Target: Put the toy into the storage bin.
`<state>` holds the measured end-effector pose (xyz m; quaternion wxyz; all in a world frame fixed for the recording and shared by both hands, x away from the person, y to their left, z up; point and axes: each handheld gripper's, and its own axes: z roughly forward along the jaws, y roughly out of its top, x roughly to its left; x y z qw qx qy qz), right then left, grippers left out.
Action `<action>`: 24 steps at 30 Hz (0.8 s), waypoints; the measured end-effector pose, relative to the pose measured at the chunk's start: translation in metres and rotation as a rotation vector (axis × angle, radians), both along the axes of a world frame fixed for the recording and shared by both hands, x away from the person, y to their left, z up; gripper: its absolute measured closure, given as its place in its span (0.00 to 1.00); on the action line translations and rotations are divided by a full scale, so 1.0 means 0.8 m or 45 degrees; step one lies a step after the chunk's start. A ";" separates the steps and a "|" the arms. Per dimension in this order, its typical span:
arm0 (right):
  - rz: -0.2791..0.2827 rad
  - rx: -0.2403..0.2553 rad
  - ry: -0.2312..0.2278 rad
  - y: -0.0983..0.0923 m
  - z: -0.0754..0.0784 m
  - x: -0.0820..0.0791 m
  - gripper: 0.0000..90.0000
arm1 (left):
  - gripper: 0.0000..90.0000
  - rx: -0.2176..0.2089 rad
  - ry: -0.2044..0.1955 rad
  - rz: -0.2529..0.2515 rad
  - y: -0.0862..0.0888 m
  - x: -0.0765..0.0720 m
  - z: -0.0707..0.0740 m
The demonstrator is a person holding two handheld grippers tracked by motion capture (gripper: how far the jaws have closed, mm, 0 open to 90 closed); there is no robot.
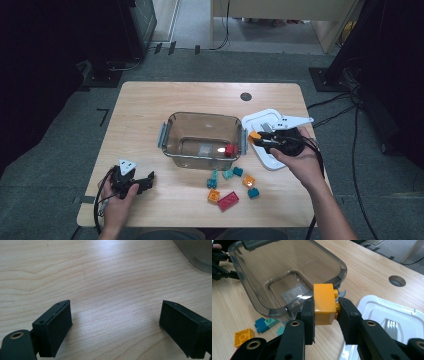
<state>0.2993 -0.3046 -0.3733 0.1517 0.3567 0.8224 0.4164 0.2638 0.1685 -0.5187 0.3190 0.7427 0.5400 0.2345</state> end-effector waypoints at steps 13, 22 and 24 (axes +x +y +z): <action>0.050 -0.009 -0.017 0.027 0.014 0.013 0.77 | 0.12 0.000 0.001 0.000 0.000 0.000 0.000; 0.097 -0.027 -0.007 0.054 0.013 0.023 0.77 | 0.12 0.000 0.000 0.000 0.000 0.000 0.000; 0.107 -0.032 -0.001 0.060 0.010 0.027 0.77 | 0.12 0.000 0.000 0.000 0.000 0.000 0.000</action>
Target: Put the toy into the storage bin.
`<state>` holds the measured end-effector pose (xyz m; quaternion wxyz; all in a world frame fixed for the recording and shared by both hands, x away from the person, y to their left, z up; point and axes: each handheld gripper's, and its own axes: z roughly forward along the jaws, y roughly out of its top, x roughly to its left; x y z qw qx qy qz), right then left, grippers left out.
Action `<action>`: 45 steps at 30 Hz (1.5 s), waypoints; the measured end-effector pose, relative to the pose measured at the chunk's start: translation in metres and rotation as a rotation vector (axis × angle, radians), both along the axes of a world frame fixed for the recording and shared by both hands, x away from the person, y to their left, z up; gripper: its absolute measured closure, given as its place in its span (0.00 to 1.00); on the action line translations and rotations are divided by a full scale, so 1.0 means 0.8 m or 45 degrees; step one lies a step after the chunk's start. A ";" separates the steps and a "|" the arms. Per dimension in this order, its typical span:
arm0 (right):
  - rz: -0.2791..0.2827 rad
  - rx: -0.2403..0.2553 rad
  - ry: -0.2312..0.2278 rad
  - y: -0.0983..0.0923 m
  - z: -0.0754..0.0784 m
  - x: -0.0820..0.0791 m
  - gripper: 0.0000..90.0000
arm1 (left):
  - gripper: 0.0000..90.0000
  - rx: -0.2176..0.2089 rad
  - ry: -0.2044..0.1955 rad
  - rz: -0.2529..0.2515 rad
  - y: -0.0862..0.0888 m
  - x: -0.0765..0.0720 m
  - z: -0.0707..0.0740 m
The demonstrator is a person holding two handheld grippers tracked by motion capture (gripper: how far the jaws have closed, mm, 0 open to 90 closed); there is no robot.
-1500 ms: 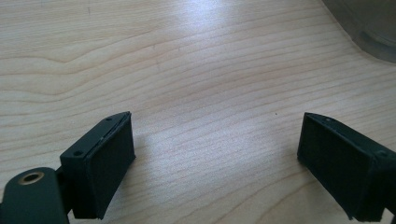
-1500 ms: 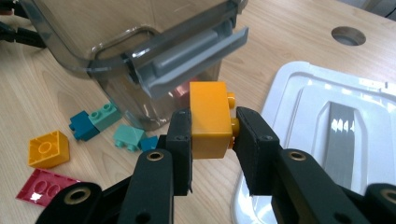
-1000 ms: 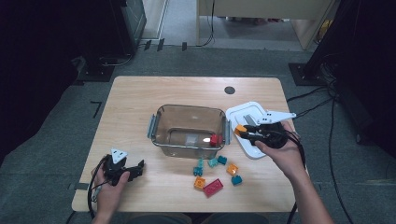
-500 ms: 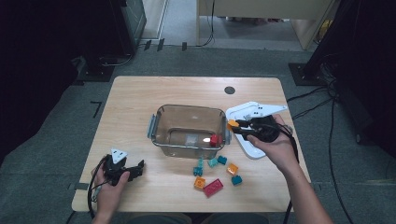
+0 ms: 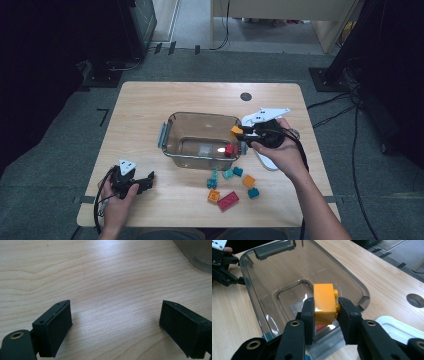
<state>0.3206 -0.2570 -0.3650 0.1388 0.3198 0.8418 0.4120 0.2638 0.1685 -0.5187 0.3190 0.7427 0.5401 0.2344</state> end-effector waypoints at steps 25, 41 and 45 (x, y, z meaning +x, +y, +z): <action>0.092 -0.135 0.121 0.072 -0.027 0.032 0.76 | 0.12 0.000 0.000 -0.001 0.000 0.000 0.000; 0.130 -0.164 0.185 0.080 -0.036 0.037 0.70 | 0.12 0.002 0.001 -0.002 0.000 0.000 0.000; 0.121 -0.138 0.162 0.076 -0.032 0.034 0.69 | 0.12 0.000 0.000 -0.001 0.000 0.000 0.000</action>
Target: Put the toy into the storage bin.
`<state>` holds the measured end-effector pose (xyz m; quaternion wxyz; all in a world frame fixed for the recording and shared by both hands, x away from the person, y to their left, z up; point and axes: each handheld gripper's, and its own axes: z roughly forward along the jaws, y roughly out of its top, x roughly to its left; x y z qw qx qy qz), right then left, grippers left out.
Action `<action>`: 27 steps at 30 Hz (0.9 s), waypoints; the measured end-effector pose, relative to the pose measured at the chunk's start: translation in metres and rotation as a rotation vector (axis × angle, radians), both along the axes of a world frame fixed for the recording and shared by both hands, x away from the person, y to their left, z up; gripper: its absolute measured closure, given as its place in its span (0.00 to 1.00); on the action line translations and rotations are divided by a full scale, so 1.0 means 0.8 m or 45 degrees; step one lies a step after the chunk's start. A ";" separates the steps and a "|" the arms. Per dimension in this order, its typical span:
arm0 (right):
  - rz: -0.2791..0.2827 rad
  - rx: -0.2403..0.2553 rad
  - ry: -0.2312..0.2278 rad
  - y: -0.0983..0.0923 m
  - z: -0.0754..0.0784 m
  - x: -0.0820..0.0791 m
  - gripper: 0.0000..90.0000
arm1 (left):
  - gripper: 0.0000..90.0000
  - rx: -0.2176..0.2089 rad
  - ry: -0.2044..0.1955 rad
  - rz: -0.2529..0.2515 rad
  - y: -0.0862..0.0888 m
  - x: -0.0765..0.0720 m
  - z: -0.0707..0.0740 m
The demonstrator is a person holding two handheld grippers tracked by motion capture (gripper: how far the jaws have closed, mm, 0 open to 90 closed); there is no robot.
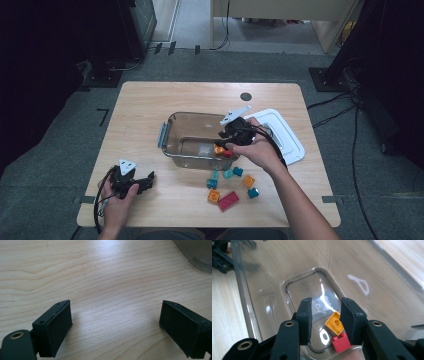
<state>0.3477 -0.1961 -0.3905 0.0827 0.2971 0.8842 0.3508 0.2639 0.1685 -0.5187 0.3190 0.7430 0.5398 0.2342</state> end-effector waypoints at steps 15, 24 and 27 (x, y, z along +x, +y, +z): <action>-0.099 0.154 -0.105 -0.057 0.025 -0.019 0.61 | 0.12 0.000 0.000 0.000 0.000 0.000 0.000; -0.163 0.192 -0.144 -0.099 0.028 -0.045 0.57 | 0.12 0.000 0.000 0.000 0.000 0.000 0.000; -0.185 0.201 -0.146 -0.112 0.025 -0.053 0.56 | 0.12 0.000 0.000 0.000 0.000 0.000 0.000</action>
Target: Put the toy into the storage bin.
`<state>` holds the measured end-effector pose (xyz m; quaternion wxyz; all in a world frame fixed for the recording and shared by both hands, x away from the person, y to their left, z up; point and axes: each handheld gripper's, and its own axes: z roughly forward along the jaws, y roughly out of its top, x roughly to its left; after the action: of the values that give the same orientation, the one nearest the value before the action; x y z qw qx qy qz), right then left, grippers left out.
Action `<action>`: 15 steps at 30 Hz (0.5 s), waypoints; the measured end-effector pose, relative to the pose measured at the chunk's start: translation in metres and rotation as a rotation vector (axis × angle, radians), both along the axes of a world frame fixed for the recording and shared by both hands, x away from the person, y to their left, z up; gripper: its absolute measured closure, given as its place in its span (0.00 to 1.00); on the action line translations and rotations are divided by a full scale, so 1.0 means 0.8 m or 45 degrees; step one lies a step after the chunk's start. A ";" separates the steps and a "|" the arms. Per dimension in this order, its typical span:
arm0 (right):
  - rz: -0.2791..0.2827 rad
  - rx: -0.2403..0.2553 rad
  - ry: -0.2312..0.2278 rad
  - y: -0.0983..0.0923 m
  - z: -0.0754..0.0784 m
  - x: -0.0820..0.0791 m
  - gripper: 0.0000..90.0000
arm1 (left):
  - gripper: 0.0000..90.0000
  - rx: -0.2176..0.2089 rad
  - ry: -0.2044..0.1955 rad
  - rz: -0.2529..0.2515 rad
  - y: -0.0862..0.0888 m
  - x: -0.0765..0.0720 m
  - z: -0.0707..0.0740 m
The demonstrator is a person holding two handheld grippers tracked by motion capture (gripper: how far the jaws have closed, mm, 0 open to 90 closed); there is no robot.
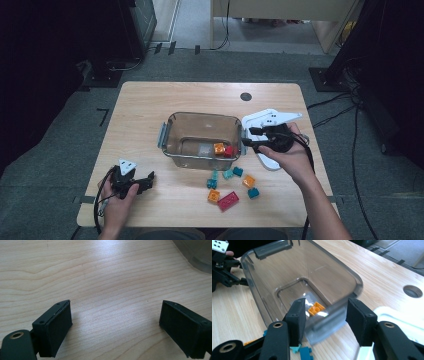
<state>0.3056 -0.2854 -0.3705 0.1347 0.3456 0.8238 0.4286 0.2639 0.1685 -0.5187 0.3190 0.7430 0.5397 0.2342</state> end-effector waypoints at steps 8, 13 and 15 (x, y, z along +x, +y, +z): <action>-0.048 0.011 0.031 -0.025 -0.027 -0.017 0.53 | 0.12 -0.002 0.000 0.001 0.000 0.000 0.000; -0.062 0.023 0.078 -0.029 -0.056 -0.024 0.52 | 0.12 -0.001 0.001 0.000 0.000 0.000 0.000; -0.060 0.026 0.098 -0.029 -0.068 -0.026 0.52 | 0.12 -0.001 0.002 0.000 0.000 0.000 0.000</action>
<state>0.2847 -0.3082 -0.4249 0.1096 0.3825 0.8156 0.4201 0.2638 0.1685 -0.5186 0.3189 0.7430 0.5400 0.2335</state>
